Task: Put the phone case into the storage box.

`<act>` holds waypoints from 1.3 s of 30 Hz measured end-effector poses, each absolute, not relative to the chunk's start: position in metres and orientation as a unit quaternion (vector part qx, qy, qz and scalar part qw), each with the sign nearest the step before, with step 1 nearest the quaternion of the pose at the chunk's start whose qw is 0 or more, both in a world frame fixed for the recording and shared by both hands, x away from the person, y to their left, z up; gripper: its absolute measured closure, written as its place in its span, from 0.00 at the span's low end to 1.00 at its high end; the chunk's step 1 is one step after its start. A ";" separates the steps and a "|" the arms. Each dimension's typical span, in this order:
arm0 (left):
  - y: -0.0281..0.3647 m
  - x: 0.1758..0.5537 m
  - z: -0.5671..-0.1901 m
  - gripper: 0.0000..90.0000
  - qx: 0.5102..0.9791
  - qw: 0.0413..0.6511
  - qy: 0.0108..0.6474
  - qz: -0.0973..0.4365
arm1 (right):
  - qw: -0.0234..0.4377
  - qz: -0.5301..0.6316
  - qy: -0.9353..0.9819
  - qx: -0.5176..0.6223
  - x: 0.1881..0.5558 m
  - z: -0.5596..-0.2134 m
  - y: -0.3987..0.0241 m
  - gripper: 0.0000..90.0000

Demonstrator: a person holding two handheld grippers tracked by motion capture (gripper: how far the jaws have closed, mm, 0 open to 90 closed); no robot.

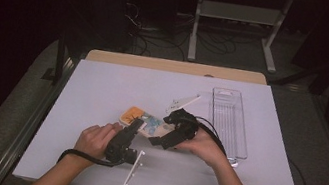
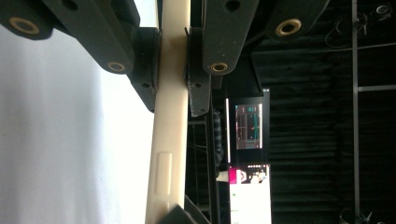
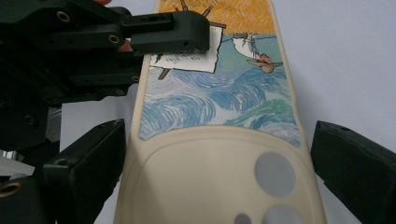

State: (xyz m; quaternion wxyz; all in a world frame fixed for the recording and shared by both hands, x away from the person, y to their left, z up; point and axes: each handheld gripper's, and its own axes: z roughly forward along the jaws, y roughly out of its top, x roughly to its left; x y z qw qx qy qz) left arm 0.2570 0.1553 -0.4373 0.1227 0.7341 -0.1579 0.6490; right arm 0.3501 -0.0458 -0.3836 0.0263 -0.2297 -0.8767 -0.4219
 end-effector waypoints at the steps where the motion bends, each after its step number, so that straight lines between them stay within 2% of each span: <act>1: 0.156 0.257 -0.437 0.88 0.735 0.122 -0.157 0.648 | 0.024 -0.422 -0.877 -0.229 0.350 -0.383 -0.047 0.04; 11: 0.169 0.260 -0.437 0.88 0.742 0.115 -0.145 0.645 | 0.004 -0.439 -0.868 -0.231 0.351 -0.374 -0.062 0.03; 15: 0.175 0.260 -0.435 0.88 0.747 0.107 -0.138 0.641 | -0.017 -0.437 -0.869 -0.233 0.352 -0.371 -0.073 0.03; 29: 0.187 0.262 -0.432 0.88 0.752 0.099 -0.122 0.640 | -0.032 -0.448 -0.856 -0.255 0.349 -0.375 -0.109 0.03; 39: 0.187 0.262 -0.432 0.88 0.754 0.098 -0.122 0.638 | -0.028 -0.443 -0.858 -0.259 0.353 -0.384 -0.114 0.02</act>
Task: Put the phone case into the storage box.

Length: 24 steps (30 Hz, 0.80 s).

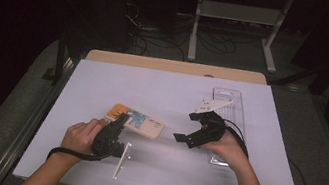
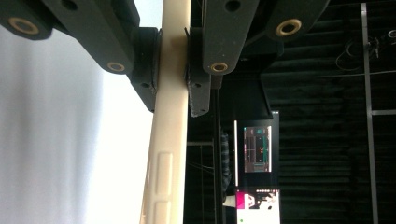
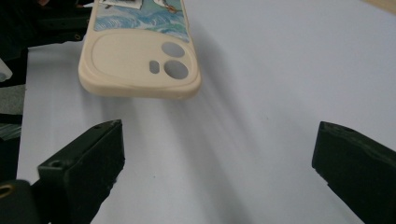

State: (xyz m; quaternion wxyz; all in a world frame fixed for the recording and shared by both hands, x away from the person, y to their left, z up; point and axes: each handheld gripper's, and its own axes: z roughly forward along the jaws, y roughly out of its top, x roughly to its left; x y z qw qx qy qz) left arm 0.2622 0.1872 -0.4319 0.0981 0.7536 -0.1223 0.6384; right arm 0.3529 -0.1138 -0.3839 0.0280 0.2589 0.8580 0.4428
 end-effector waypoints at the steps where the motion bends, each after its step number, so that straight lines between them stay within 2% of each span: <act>1: 0.187 0.262 -0.432 0.88 0.754 0.098 -0.122 0.638 | 0.033 0.448 0.855 0.258 0.353 -0.384 -0.114 0.02; 9: 0.188 0.263 -0.431 0.88 0.757 0.102 -0.111 0.636 | 0.051 0.447 0.856 0.255 0.351 -0.384 -0.113 0.02; 24: 0.191 0.265 -0.426 0.88 0.776 0.133 -0.060 0.614 | 0.047 0.448 0.853 0.262 0.352 -0.384 -0.114 0.02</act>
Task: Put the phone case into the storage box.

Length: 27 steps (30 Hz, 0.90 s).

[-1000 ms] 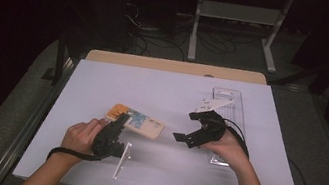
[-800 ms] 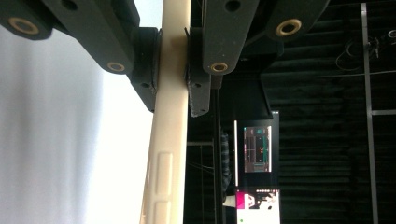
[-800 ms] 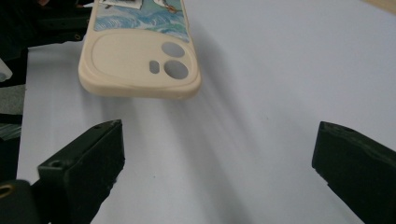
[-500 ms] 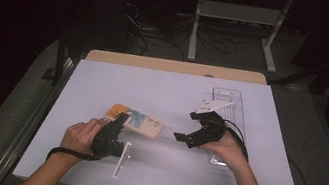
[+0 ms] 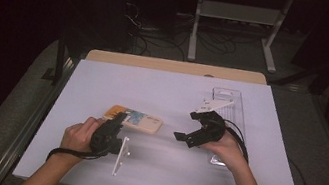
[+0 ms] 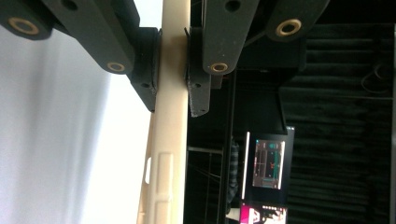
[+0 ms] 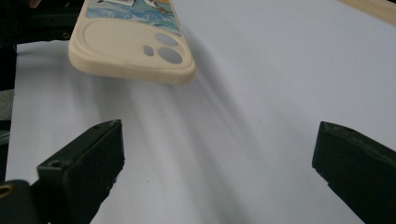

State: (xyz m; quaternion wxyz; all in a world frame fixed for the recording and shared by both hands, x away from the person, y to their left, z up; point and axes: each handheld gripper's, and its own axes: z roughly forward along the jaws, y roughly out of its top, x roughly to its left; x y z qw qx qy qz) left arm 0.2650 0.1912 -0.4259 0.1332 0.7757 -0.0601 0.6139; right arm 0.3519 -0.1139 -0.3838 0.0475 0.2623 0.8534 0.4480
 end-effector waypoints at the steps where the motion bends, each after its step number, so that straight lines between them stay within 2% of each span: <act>1: 0.192 0.265 -0.425 0.88 0.776 0.135 -0.057 0.613 | 0.047 0.448 0.854 0.262 0.352 -0.384 -0.114 0.02; 27: 0.195 0.270 -0.418 0.88 0.799 0.202 0.019 0.566 | 0.045 0.448 0.852 0.266 0.354 -0.384 -0.115 0.02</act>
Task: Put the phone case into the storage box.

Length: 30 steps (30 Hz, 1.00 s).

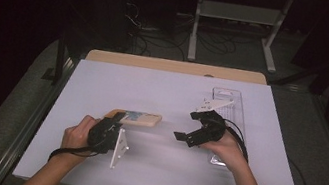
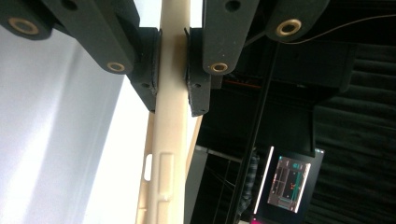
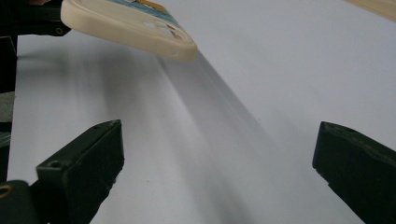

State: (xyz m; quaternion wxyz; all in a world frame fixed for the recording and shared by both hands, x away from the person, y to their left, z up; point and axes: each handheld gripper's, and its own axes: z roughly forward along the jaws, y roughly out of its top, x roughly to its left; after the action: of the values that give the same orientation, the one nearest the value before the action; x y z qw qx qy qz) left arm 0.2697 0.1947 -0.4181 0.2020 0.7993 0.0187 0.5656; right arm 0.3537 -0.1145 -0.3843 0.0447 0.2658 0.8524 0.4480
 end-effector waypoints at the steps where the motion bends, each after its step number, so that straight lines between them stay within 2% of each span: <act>1: 0.195 0.270 -0.418 0.88 0.800 0.203 0.021 0.564 | 0.045 0.448 0.852 0.266 0.354 -0.384 -0.114 0.02; 15: 0.197 0.273 -0.411 0.88 0.810 0.235 0.065 0.533 | 0.041 0.449 0.851 0.270 0.353 -0.384 -0.114 0.02; 30: 0.203 0.280 -0.402 0.88 0.822 0.289 0.141 0.470 | 0.042 0.448 0.852 0.268 0.354 -0.384 -0.114 0.02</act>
State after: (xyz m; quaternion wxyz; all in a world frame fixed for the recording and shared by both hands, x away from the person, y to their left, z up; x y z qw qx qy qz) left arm 0.2802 0.2031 -0.4016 0.2891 0.8218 0.1407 0.4703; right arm 0.3538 -0.1144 -0.3842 0.0423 0.2683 0.8520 0.4476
